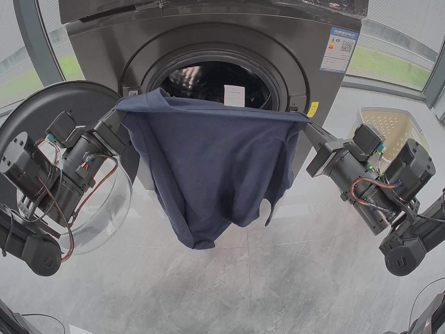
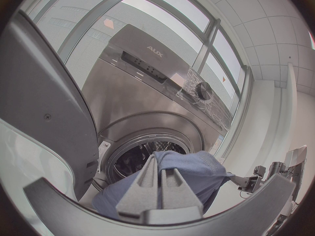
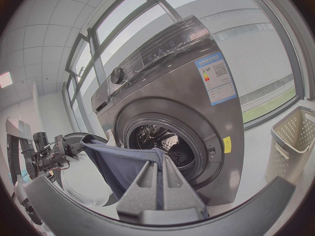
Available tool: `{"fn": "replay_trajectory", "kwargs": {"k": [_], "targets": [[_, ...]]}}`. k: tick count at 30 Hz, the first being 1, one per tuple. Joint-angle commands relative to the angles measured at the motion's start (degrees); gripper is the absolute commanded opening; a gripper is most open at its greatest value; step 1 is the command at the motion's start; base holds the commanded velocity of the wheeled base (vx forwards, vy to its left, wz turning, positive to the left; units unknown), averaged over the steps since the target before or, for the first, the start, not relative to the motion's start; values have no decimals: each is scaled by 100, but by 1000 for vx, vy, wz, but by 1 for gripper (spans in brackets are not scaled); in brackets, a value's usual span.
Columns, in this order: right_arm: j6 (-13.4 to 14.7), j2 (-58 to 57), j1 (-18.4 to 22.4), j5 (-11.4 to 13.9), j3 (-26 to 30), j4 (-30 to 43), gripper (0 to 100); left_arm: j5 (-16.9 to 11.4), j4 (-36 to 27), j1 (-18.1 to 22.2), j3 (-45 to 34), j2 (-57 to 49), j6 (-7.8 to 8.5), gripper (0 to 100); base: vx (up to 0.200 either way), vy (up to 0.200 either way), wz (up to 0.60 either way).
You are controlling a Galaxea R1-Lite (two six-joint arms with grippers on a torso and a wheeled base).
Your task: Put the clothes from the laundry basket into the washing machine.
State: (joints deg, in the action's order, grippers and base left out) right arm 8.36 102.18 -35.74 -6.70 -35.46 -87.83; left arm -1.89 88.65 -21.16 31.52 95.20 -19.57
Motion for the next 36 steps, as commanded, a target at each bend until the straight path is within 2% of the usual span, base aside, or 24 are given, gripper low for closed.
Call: {"fn": "replay_trajectory", "kwargs": {"k": [1,6,11,36], "targets": [[7,-76,-47,-33,-154,-15,0,4,21,-37,3,-107,5,0,0,0,0],[-1,-155,-38,-33,-198,-6,0,40,21,-116,12,-124,23,0,0,0,0],[-10,-366,-38,-59,-339,56,0,75,-67,-371,3,-388,67,0,0,0,0],[-19,-480,41,-50,-347,65,0,66,-120,-476,-85,-423,102,0,0,0,0]]}}
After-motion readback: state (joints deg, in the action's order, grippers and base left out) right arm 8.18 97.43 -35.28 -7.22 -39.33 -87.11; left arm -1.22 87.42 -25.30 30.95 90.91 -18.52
